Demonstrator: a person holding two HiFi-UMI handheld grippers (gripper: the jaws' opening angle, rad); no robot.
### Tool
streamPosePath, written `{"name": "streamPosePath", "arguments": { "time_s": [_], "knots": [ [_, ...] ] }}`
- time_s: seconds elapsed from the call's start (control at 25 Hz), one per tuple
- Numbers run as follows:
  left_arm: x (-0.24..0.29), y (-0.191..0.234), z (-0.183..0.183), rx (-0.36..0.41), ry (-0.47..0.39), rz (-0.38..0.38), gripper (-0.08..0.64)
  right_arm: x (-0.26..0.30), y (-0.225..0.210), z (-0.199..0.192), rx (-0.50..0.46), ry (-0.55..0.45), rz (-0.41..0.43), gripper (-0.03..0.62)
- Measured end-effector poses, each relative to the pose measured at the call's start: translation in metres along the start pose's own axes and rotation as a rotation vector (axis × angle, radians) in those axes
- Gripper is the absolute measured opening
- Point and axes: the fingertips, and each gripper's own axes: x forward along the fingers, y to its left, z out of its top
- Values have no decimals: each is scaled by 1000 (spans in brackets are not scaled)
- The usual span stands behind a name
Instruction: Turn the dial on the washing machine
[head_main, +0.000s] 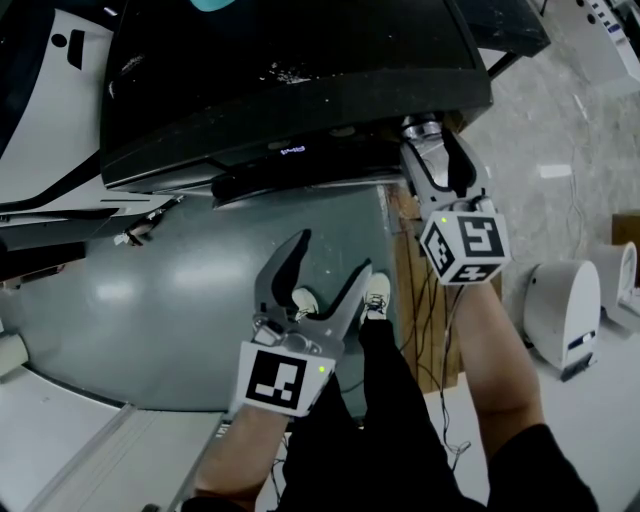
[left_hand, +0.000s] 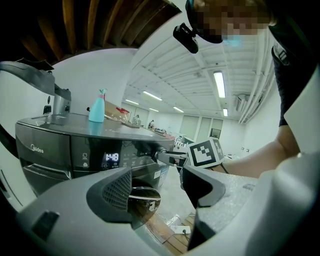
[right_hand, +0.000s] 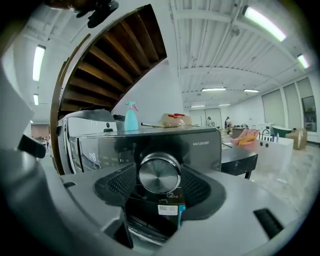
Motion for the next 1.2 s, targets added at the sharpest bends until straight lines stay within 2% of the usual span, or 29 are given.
{"name": "streamPosePath", "arguments": {
  "time_s": [0.12, 0.32, 0.64, 0.88, 0.96, 1.08, 1.2],
  "knots": [
    [0, -2, -2, -3, 5, -4, 299, 0, 2, 0, -31, 2, 2, 298],
    [1, -2, -2, -10, 4, -6, 299, -1, 5, 0, -128, 9, -6, 304],
    [-2, -3, 0, 5, -1, -8, 299, -4, 10, 0, -389, 57, -53, 299],
    [-5, -2, -4, -3, -2, -3, 299, -2, 15, -2, -662, 61, -79, 299],
    [-6, -1, -6, -6, -2, 0, 299, 0, 17, -4, -715, 62, -84, 290],
    [-6, -2, -8, -11, -3, 0, 299, 2, 17, -4, -703, 55, -102, 267],
    [-7, -2, -7, -8, -5, -1, 299, 1, 15, -3, -602, 61, -112, 265]
  ]
}}
